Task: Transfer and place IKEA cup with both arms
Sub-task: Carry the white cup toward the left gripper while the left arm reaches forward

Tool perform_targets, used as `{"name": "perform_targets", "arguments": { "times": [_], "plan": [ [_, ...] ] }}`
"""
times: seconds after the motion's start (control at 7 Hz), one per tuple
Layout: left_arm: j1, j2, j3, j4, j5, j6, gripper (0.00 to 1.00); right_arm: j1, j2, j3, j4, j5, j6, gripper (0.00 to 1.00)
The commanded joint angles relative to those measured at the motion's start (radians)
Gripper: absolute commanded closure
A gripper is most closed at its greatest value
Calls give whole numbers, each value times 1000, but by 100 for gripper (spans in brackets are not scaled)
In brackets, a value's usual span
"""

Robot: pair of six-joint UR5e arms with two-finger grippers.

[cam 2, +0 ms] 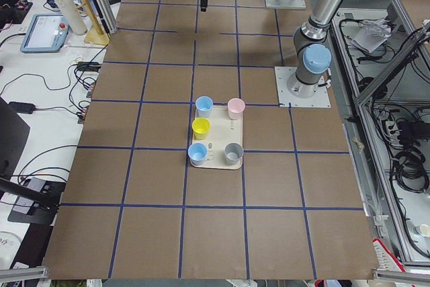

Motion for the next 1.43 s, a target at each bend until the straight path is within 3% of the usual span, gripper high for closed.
{"name": "perform_targets", "arguments": {
  "times": [0.0,0.29,0.43,0.57,0.71,1.0,1.29],
  "plan": [
    [12,26,-24,-56,-163,-1,0,68,-124,2,227,5,192,89],
    [24,34,-39,-140,-366,14,0,245,-160,7,314,6,497,92],
    [27,44,-39,-206,-418,115,0,345,-164,8,317,3,655,93],
    [77,57,-39,-348,-492,252,0,444,-167,11,319,5,799,93],
    [161,66,-39,-475,-628,358,0,515,-173,4,343,26,863,93],
    [194,63,-68,-562,-673,547,0,530,-238,2,404,272,912,93],
    [240,60,-189,-578,-884,675,0,530,-249,1,414,614,1054,100]
  ]
}}
